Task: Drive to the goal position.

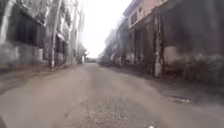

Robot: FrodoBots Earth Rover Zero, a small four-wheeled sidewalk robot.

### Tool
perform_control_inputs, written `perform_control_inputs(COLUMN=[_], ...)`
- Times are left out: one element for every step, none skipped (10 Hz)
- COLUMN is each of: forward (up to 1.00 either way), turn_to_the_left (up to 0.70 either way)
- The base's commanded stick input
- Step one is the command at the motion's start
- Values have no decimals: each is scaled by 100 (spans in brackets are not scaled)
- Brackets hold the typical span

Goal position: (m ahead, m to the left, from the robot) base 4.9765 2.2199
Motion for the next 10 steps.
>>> perform_control_inputs(forward=[50,50,50,50,50,50,50,50,50,50], turn_to_the_left=[50,0,0,0,0,0,0,0,0,0])
